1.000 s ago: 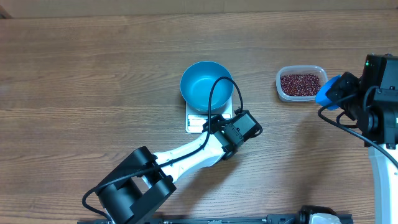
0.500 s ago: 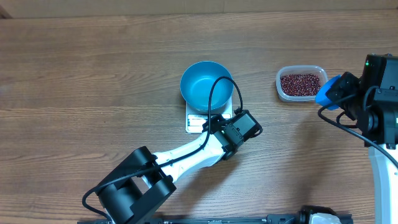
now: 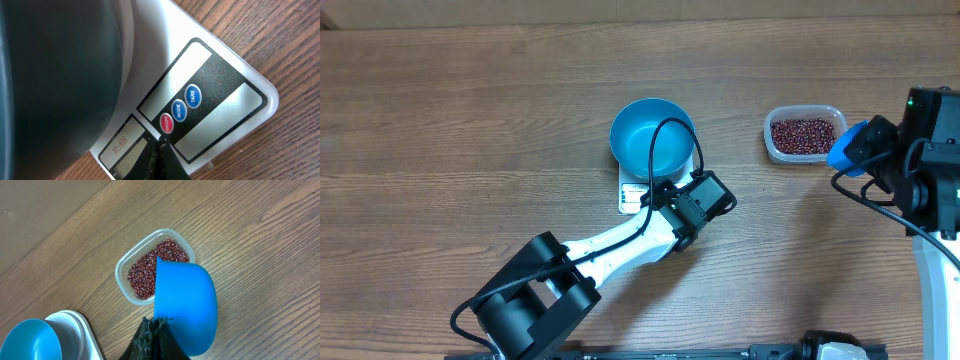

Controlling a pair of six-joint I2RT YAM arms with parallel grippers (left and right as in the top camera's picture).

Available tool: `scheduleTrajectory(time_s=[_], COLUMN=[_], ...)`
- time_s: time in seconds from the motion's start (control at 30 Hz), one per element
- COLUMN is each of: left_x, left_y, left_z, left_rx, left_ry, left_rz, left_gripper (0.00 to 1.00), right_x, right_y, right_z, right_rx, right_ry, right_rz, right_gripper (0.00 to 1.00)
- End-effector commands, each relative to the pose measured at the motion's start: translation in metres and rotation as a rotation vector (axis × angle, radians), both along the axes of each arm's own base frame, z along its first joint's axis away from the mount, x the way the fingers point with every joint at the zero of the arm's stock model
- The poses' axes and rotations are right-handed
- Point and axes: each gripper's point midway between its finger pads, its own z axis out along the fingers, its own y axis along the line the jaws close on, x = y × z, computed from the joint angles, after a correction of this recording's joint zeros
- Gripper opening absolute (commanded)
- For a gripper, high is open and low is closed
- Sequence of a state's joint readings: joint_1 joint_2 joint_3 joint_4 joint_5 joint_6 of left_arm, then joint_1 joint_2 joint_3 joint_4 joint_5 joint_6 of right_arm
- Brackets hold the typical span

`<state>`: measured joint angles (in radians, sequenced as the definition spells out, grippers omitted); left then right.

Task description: Scoop item into bowl and weigh 150g on scale

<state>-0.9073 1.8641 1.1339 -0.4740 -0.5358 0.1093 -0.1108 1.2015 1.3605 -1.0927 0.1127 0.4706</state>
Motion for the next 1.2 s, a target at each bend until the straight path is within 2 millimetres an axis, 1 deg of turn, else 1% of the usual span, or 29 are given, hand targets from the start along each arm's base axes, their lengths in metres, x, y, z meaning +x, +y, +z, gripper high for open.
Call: scheduleTrajectory(time_s=[0.0,0.1,0.93,1.17], left_x=[0.001,0.002,0.005,0.006], left_y=[0.004,0.008,0.006,0.005], left_z=[-0.006,-0.008,-0.009,-0.016], left_rx=[0.006,0.007,-0.025,-0.021], left_ry=[0.003,0.006,0.007,0.012], left_rz=[0.022,0.029,0.034,0.032], left_gripper=[0.04,0.04,0.04,0.04], right_x=[0.001,0.0,-0.001,-0.001], right_y=[-0.004,-0.004,-0.004,-0.004], right_z=[0.016,0.016,0.014,0.014], right_rx=[-0.021,-0.021,-0.02,-0.021], right_ry=[-0.045,-0.042,-0.034,-0.033], right_rz=[-0.01,-0.011,-0.011,-0.011], right_gripper=[0.04,0.04,0.04,0.04])
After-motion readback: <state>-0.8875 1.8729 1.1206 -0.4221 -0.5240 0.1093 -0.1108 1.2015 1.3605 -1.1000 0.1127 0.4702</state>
